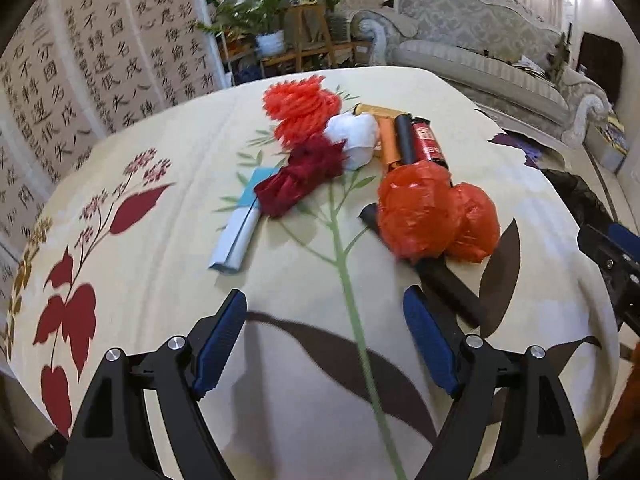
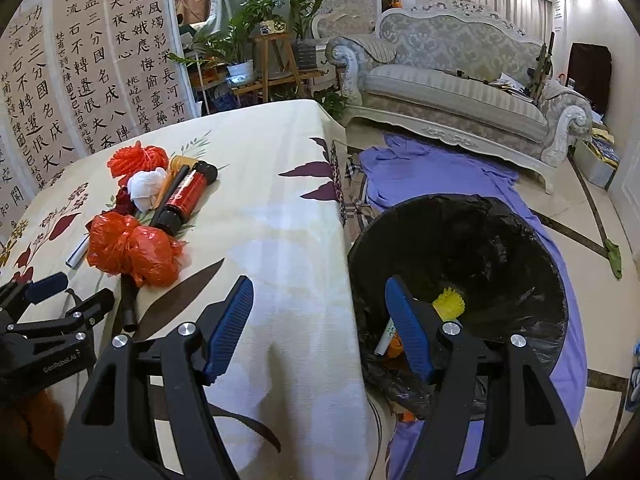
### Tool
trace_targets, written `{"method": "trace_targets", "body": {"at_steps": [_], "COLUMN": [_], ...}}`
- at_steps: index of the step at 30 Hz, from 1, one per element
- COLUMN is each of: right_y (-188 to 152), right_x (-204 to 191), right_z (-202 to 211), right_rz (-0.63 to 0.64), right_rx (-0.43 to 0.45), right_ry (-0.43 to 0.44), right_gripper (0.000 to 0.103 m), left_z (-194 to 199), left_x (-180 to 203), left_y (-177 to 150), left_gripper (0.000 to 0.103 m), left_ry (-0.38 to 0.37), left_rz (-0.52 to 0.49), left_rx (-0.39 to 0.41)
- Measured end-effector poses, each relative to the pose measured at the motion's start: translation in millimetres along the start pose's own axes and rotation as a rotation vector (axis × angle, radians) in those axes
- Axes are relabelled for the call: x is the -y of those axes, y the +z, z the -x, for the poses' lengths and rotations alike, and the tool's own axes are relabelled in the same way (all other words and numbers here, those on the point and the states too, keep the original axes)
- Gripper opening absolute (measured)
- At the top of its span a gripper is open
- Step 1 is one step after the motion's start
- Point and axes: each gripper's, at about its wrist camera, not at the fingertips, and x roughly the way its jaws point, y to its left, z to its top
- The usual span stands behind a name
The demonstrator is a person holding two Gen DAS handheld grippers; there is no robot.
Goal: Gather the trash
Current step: 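Return the left gripper to the table and close on the black tube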
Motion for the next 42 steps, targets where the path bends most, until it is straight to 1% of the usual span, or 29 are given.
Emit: {"method": "trace_targets", "body": {"at_steps": [4,8,10,12,14,16,20,22,26,29,31,32,34,37,38,40,42], "right_y": [0,-1,-3,-4,-6,-6,-6,-7,-7,-7,-6,-6,-5,-3,-2,-1,-1], "right_x": [0,0,0,-2,-3,-5,-9,-10,-13,-16,-17,-18,-21,-26,-29,-34,-41], "right_z": [0,0,-1,-2,-1,-1,-1,-1,-2,-2,-1,0,1,0,0,0,0], "right_rz": [0.001,-0.005,-0.005,0.000,0.005,0.008,0.016,0.020,0.027,0.032,0.035,0.037,0.045,0.055,0.059,0.068,0.078], "right_rx": [-0.001,-0.006,-0.013,-0.017,-0.018,-0.019,-0.020,-0.022,-0.025,-0.028,-0.027,-0.025,-0.023,-0.023,-0.023,-0.024,-0.024], "right_ry": [-0.001,-0.005,-0.005,-0.004,-0.001,0.002,0.006,0.008,0.009,0.008,0.008,0.009,0.011,0.015,0.017,0.023,0.031], "right_gripper": [0.067,0.067,0.067,0.067,0.067,0.067,0.067,0.067,0.067,0.067,0.067,0.067,0.067,0.067,0.067,0.067,0.067], "left_z": [6,4,1,-5,-8,-8,-4,-2,-3,-5,-3,-2,0,2,2,3,3], "left_x": [9,23,28,30,27,21,9,4,3,8,10,11,12,10,11,5,-2], "left_y": [4,11,14,14,11,8,0,-1,2,6,6,5,3,0,-1,-2,-2], "left_gripper": [0.079,0.079,0.079,0.079,0.079,0.079,0.077,0.071,0.069,0.059,0.047,0.045,0.031,0.017,0.015,0.015,0.015], "left_ry": [-0.041,-0.076,-0.077,-0.062,-0.079,-0.096,-0.084,-0.082,-0.085,-0.094,-0.104,-0.105,-0.108,-0.101,-0.101,-0.117,-0.117], "left_rz": [-0.006,-0.008,-0.015,-0.030,-0.018,-0.003,-0.008,0.002,-0.001,-0.021,-0.041,-0.048,-0.063,-0.092,-0.095,-0.087,-0.076], "left_rx": [0.018,0.022,0.025,0.007,-0.018,-0.024,-0.015,-0.016,-0.011,0.003,0.013,0.018,0.027,0.041,0.043,0.047,0.046]}}
